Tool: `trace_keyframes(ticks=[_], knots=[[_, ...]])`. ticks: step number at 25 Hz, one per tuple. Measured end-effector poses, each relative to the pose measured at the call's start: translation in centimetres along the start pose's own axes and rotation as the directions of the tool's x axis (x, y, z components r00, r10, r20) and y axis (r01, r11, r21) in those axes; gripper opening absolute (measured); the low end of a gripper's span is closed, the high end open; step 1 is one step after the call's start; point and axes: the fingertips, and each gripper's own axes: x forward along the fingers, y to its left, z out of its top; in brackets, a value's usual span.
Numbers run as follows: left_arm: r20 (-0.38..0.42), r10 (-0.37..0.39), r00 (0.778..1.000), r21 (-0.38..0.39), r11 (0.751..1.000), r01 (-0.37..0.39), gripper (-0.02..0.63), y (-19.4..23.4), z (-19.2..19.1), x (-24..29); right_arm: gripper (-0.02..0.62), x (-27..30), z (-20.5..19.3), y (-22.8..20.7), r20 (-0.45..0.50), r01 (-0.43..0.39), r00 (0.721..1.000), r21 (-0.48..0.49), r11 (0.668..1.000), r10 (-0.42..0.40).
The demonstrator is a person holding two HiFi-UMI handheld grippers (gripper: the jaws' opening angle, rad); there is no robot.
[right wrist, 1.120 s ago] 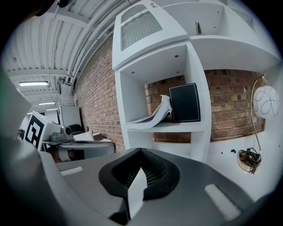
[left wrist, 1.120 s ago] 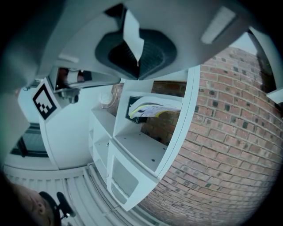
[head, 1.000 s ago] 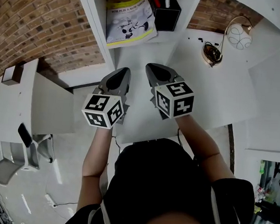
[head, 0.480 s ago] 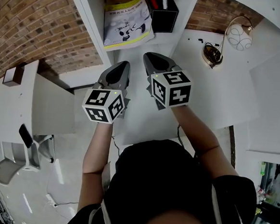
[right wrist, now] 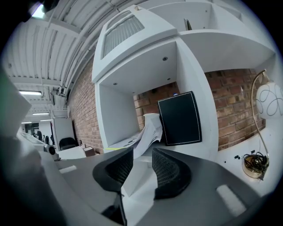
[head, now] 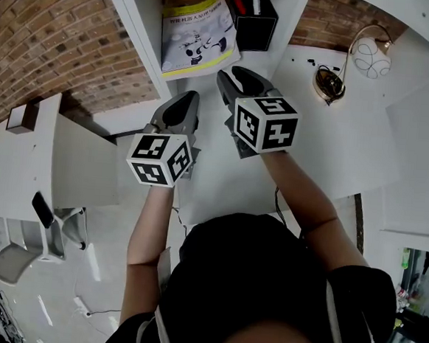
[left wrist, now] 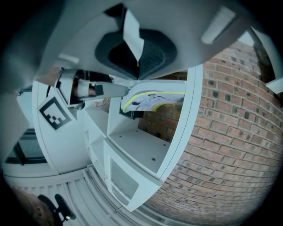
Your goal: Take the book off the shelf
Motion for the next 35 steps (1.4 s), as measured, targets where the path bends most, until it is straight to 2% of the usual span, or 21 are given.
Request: trace_keyframes(ticks=[6, 15, 23, 27, 35], knots=[[0.004, 0.0, 1.0, 0.0, 1.0, 0.0, 0.006, 0.5, 0.4, 0.5, 0.186, 0.7, 0.9, -0.5, 0.017, 0.026, 1.0, 0.021, 0.999, -0.026], [0.018, -0.023, 1.0, 0.036, 0.999, 0.022, 0.006, 0.1, 1.5, 1.5, 0.208, 2.0, 1.9, 0.1, 0.044, -0.021, 0.999, 0.102, 0.995, 0.016], [0.008, -0.01, 1.0, 0.031, 0.999, 0.01, 0.006, 0.9, 1.1, 1.7, 0.206, 3.2, 2.0, -0.3, 0.033, 0.009, 0.999, 0.132, 0.991, -0.014], [0.009, -0.007, 1.0, 0.028, 1.0, 0.007, 0.006, 1.2, 1.1, 1.8, 0.183, 3.8, 2.1, -0.7, 0.033, 0.029, 0.999, 0.15, 0.988, -0.035], [0.003, -0.008, 1.0, 0.033, 0.999, 0.008, 0.006, 1.0, 1.0, 1.9, 0.146, 4.1, 1.7, -0.8, 0.005, 0.052, 0.999, 0.106, 0.993, -0.053]])
